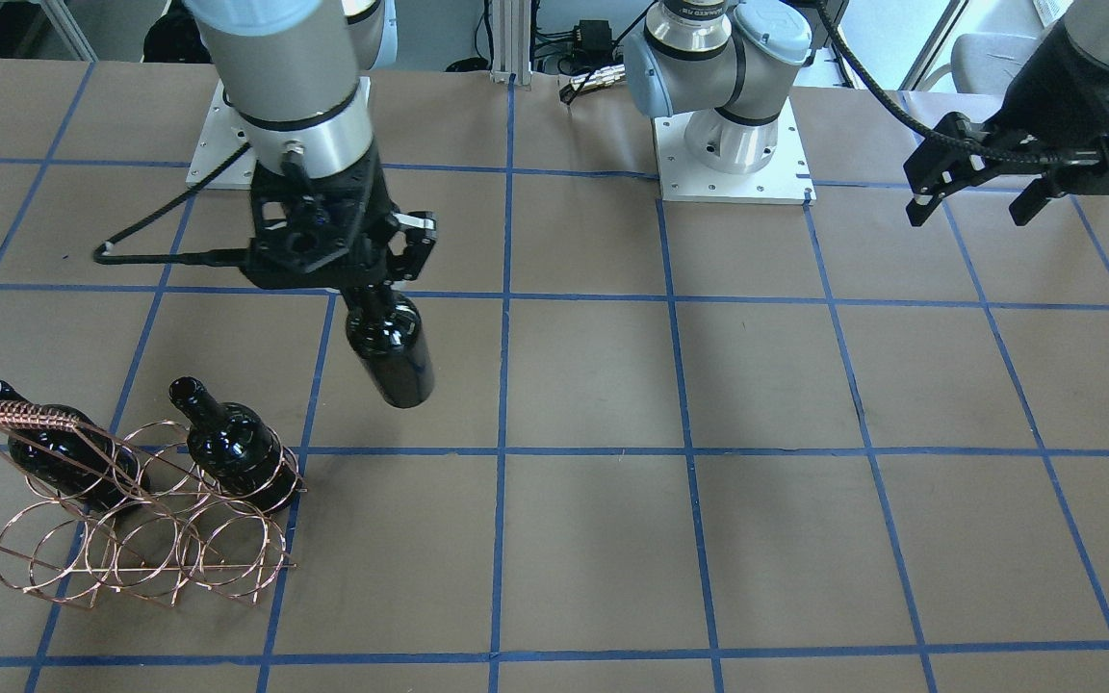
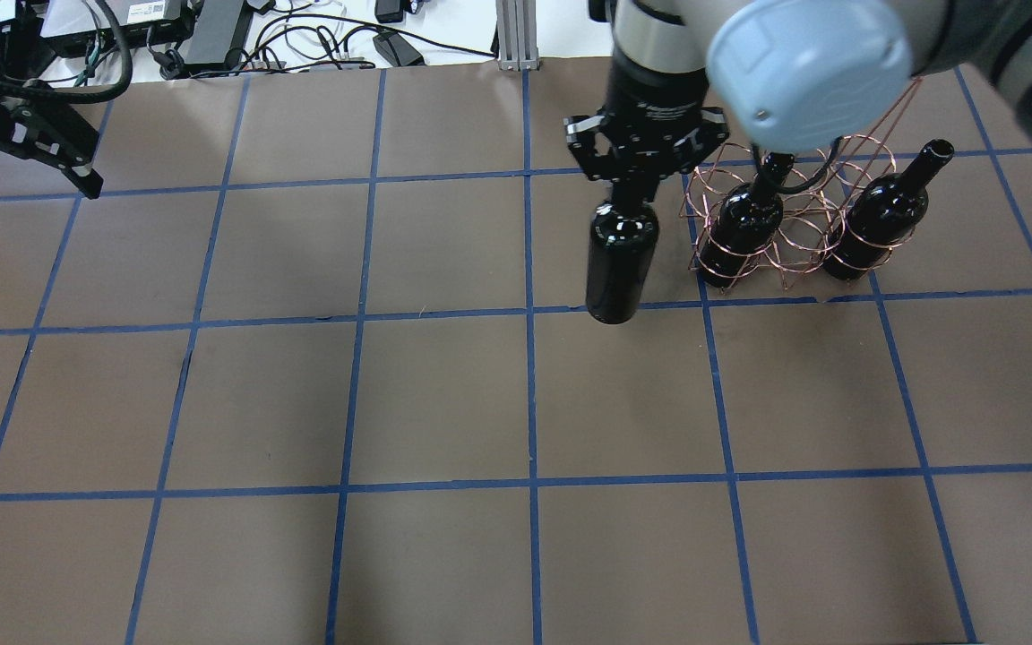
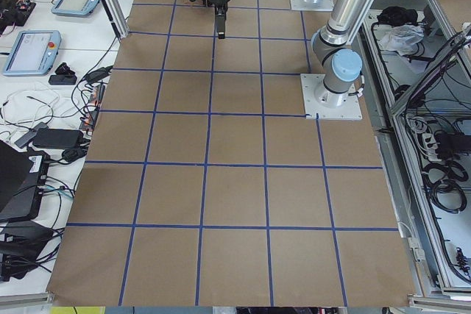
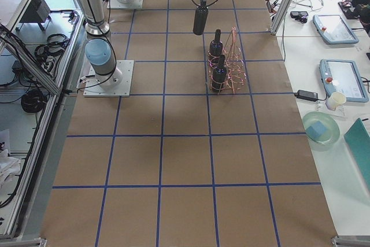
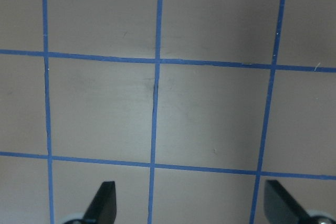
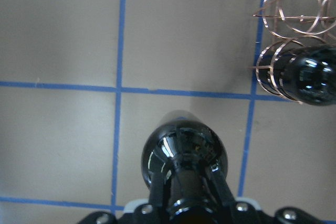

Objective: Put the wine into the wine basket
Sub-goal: 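Lower the bottle with the right gripper into the empty rack slot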

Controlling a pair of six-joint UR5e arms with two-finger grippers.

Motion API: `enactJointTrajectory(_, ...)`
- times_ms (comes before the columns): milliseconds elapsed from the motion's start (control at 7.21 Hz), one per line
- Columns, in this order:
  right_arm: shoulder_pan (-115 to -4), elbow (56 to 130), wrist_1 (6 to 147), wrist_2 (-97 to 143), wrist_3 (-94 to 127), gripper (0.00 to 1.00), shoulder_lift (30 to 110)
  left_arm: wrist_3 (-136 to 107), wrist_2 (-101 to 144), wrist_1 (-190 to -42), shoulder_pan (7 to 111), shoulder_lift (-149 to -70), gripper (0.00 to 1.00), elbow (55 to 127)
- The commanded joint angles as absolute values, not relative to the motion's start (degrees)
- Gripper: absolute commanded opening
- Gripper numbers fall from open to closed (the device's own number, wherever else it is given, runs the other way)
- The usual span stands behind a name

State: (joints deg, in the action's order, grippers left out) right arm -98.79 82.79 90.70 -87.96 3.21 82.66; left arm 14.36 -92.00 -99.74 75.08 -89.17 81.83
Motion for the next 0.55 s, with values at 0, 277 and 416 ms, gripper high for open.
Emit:
enactJointTrajectory(0,-87.59,83.14,83.43,-88.33,-14.61,0.2,86.56,13.63,-92.02,-99.32,80.74,-89.3,1.0,81.56)
enactJointTrajectory(277,-81.5,82.62,83.32,-90.34,-25.01,0.2,86.75,4.1,-91.58,-98.97,84.18,-89.47,1.0,82.09)
enactJointTrajectory(416,-79.56,81.05,83.49,-90.09,-25.74,0.2,86.05,2.13,-91.84,-97.92,86.81,-89.56,1.0,82.18)
